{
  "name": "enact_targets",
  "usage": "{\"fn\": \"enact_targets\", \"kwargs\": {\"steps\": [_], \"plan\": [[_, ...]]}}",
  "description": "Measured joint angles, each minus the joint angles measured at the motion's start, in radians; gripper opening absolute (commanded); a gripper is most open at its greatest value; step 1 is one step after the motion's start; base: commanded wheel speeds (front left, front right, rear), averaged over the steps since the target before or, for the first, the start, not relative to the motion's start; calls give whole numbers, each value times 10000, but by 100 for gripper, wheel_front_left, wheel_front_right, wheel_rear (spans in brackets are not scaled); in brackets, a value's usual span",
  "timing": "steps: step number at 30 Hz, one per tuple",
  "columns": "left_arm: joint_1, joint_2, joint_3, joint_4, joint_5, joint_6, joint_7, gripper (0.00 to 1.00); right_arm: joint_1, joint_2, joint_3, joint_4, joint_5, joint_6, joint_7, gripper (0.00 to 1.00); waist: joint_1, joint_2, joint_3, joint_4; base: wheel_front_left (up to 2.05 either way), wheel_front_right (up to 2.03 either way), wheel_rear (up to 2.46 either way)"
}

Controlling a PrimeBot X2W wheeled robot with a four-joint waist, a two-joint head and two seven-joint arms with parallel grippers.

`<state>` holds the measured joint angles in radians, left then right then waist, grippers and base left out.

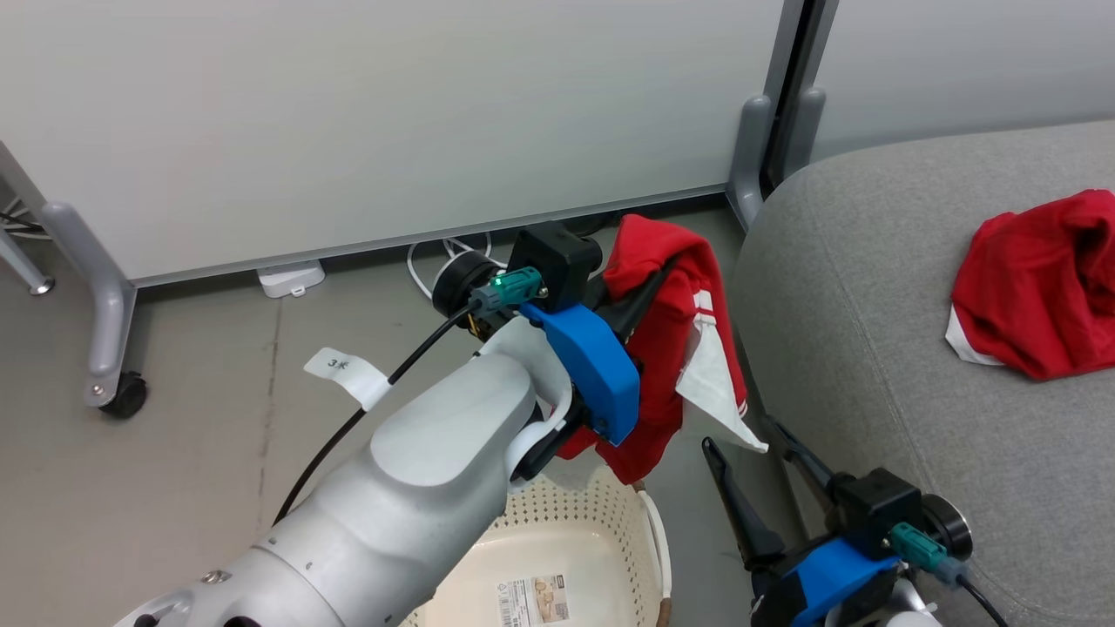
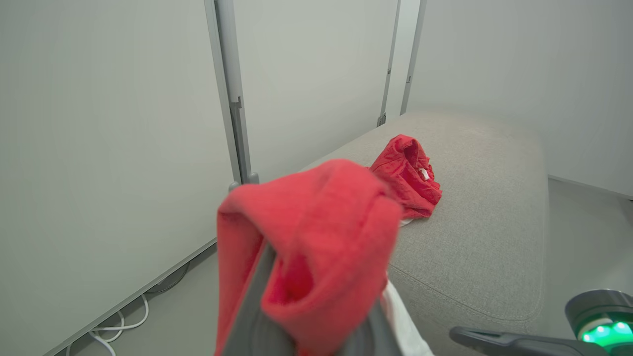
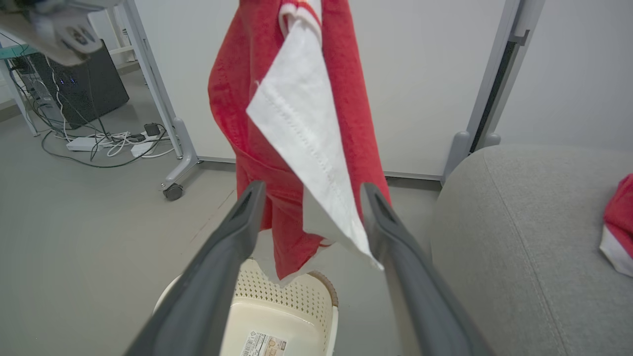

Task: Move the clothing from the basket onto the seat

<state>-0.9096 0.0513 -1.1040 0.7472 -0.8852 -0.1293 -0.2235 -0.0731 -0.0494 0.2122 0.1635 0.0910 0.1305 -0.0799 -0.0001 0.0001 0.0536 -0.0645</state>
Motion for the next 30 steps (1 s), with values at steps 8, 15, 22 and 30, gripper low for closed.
{"fn": "enact_targets", "kwargs": {"steps": [8, 15, 22, 30], "plan": [[-96, -4, -228, -13, -174, 0, -79, 0, -760, 0, 217, 251, 535, 0, 604, 100, 1, 0, 175, 11, 0, 0, 0], [-209, -6, -468, -59, -301, 0, -100, 0, -1812, 0, 370, 932, 976, 0, 1229, 100, 1, 0, 357, 92, 0, 0, 0], [-350, -4, -748, -138, -430, 29, -111, 0, -2797, 0, 736, 1904, 1342, 0, 1549, 100, 1, 0, 487, 195, 0, 0, 0], [-421, -4, -1018, -251, -662, 65, -117, 0, -3820, -2, 1413, 3208, 2255, 0, 1398, 100, 2, 0, 469, 235, 0, 0, 0]]}}
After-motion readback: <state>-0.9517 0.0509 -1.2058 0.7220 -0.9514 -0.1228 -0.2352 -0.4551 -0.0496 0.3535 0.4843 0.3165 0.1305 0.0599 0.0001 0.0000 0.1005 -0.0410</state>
